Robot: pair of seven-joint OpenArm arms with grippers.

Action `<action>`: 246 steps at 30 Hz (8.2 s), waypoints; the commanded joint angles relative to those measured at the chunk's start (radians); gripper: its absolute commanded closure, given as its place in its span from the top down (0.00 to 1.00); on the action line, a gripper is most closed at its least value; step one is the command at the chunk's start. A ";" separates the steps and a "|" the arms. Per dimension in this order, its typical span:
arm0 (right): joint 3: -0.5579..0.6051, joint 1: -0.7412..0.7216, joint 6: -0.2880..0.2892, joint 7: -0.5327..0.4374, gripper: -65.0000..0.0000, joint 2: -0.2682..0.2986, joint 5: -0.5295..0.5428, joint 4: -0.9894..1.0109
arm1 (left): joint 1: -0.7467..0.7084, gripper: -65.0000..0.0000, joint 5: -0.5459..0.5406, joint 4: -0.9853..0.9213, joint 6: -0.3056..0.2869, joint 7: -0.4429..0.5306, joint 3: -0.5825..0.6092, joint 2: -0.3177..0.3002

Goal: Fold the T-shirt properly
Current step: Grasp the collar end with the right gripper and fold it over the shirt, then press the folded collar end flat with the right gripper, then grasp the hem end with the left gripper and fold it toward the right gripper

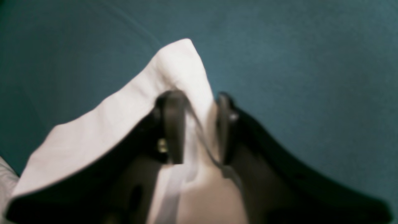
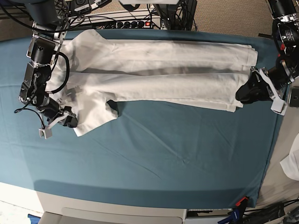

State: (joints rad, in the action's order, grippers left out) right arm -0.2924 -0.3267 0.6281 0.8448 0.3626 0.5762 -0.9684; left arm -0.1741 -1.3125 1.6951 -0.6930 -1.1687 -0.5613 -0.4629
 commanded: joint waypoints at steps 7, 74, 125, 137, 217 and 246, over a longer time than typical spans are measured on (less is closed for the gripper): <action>0.000 -0.017 0.013 -0.008 0.00 0.016 0.043 -0.013 | 0.008 0.26 0.011 0.014 -0.005 0.062 -0.006 -0.016; -0.001 0.795 0.070 0.324 0.00 -0.032 0.523 -0.956 | 0.007 0.26 0.090 0.013 -0.005 0.148 -0.004 0.023; -0.095 0.673 0.070 0.120 0.38 -0.183 0.189 -1.164 | -0.035 0.43 0.200 -0.257 0.253 0.085 -0.035 -0.097; -0.074 0.673 0.070 0.113 0.38 -0.183 0.152 -1.164 | 0.039 0.43 -0.013 -0.487 0.167 -0.023 0.011 -0.094; -0.304 0.676 -0.430 -0.041 0.38 -0.182 -0.486 -1.164 | 0.134 0.47 0.607 0.161 0.046 0.260 0.887 0.468; -0.304 0.673 -0.415 -0.054 0.38 -0.182 -0.412 -1.164 | -0.078 0.00 0.943 0.276 0.339 0.332 0.833 0.429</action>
State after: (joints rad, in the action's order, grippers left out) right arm -0.5900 0.3515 0.2173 0.8211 0.1665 0.1593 -2.1143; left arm -0.2569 -0.3580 1.9537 -0.3473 -0.8600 0.2707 -0.0410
